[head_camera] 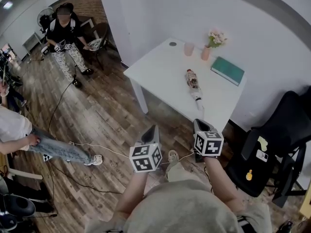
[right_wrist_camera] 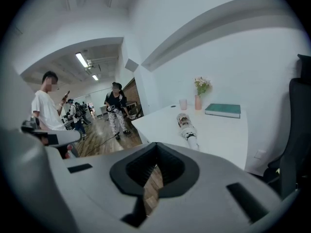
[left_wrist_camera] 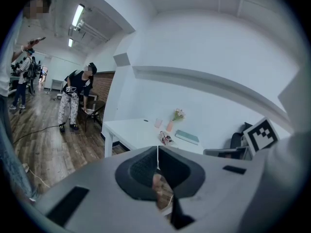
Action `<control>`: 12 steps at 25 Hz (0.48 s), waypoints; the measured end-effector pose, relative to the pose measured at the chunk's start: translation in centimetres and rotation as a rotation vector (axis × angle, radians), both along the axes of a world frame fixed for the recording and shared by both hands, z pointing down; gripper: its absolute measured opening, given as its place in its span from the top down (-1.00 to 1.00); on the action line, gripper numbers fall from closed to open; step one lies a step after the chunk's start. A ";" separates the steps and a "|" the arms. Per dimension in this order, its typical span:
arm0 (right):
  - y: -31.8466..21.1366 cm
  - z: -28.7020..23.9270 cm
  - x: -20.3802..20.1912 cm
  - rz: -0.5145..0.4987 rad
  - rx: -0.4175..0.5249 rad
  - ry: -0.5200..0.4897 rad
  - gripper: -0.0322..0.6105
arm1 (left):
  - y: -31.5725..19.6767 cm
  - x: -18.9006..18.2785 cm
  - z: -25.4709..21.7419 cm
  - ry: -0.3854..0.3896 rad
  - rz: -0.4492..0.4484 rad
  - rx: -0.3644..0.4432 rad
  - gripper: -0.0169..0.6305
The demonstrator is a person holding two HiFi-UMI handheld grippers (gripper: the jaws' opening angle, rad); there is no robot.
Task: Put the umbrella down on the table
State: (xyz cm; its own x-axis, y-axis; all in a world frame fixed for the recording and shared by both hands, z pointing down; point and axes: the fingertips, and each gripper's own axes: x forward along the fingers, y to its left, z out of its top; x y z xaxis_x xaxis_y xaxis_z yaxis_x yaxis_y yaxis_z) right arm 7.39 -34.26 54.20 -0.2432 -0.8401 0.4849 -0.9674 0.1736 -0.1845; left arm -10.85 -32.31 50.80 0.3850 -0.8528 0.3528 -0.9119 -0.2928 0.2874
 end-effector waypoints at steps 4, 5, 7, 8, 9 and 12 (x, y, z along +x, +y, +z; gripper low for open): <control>2.6 0.1 -0.2 0.002 0.002 -0.003 0.90 | 2.3 -0.4 0.2 0.002 0.000 0.002 0.91; 3.2 0.1 -0.2 0.002 0.004 -0.005 0.90 | 2.8 -0.5 0.2 0.001 0.000 0.003 0.91; 4.2 -0.1 -0.2 0.002 0.012 -0.012 0.90 | 3.6 -0.6 0.2 0.000 -0.001 0.008 0.92; 4.7 -0.2 -0.2 0.001 0.017 -0.015 0.90 | 4.0 -0.7 0.2 0.000 -0.003 0.010 0.91; 5.1 -0.3 -0.3 -0.001 0.023 -0.017 0.90 | 4.4 -0.9 0.2 0.002 -0.006 0.011 0.91; 6.5 -0.6 -0.6 -0.007 0.040 -0.020 0.90 | 5.7 -1.2 0.1 0.003 -0.012 0.013 0.91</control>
